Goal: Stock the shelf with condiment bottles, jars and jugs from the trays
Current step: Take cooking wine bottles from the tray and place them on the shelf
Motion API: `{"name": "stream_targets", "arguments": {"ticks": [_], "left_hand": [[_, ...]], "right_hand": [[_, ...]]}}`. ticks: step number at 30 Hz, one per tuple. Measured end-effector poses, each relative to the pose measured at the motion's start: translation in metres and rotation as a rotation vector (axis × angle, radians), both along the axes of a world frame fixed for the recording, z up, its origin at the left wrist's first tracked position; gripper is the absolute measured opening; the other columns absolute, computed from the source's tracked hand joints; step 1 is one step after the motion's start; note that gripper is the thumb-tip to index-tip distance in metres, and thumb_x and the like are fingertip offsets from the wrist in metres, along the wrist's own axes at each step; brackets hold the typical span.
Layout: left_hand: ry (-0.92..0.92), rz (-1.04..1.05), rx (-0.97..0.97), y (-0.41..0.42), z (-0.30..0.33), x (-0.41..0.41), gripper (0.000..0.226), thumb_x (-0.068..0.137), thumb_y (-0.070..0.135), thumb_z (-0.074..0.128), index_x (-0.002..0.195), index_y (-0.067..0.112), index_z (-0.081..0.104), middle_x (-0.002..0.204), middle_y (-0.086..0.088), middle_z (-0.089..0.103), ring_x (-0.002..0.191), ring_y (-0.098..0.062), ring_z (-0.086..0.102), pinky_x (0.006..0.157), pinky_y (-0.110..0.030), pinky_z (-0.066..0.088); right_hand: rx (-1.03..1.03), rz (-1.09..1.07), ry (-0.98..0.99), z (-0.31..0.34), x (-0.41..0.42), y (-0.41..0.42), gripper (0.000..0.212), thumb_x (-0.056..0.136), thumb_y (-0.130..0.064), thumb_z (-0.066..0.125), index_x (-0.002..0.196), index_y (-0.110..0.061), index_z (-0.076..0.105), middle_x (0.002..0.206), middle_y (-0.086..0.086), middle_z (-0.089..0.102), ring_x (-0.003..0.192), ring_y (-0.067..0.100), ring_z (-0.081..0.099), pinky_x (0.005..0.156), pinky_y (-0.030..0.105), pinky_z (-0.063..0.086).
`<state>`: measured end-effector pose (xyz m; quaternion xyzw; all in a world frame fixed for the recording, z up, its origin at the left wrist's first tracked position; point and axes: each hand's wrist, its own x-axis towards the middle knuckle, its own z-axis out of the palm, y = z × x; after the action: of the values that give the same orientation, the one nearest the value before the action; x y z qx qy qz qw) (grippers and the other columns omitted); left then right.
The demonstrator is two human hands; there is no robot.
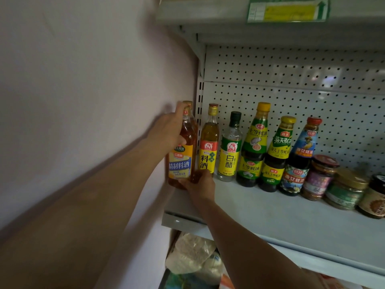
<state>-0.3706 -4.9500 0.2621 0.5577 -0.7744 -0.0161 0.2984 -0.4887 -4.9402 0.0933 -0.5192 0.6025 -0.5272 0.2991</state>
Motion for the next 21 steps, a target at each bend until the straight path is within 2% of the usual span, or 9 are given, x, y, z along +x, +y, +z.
{"name": "stream_targets", "arguments": {"ticks": [5,10,15,21], "left_hand": [[-0.012,0.011,-0.007,-0.011,0.001,-0.004,0.098,0.069,0.009,0.087,0.143,0.023,0.024,0.123,-0.014,0.060,0.106,-0.031,0.064,0.082,-0.043,0.058],[-0.016,0.017,-0.020,-0.025,-0.001,-0.008,0.099,0.071,0.006,0.086,0.146,0.021,0.023,0.122,-0.015,0.060,0.107,-0.031,0.064,0.080,-0.038,0.054],[-0.047,0.051,-0.045,-0.041,-0.002,-0.015,0.096,0.072,0.005,0.085,0.145,0.020,0.025,0.120,-0.015,0.061,0.107,-0.031,0.064,0.082,-0.037,0.054],[-0.051,0.066,-0.075,-0.058,-0.005,-0.021,0.090,0.074,0.005,0.083,0.141,0.020,0.026,0.116,-0.014,0.061,0.102,-0.030,0.065,0.074,-0.033,0.051]], "right_hand": [[0.034,-0.057,0.057,-0.001,0.003,-0.005,0.039,0.076,-0.033,0.085,0.093,-0.026,0.051,0.084,-0.016,0.057,0.081,0.010,0.058,0.065,0.019,0.040],[0.107,-0.132,0.184,-0.001,0.006,-0.017,0.039,0.079,-0.049,0.078,0.104,-0.023,0.063,0.101,-0.003,0.070,0.095,0.022,0.066,0.071,0.029,0.047],[0.142,-0.198,0.259,-0.002,0.006,-0.031,0.052,0.074,-0.065,0.073,0.105,-0.023,0.073,0.098,0.000,0.075,0.090,0.022,0.069,0.068,0.030,0.050],[0.217,-0.256,0.266,-0.006,0.006,-0.045,0.057,0.075,-0.068,0.069,0.104,-0.020,0.075,0.097,0.002,0.074,0.090,0.024,0.069,0.070,0.029,0.049]]}}
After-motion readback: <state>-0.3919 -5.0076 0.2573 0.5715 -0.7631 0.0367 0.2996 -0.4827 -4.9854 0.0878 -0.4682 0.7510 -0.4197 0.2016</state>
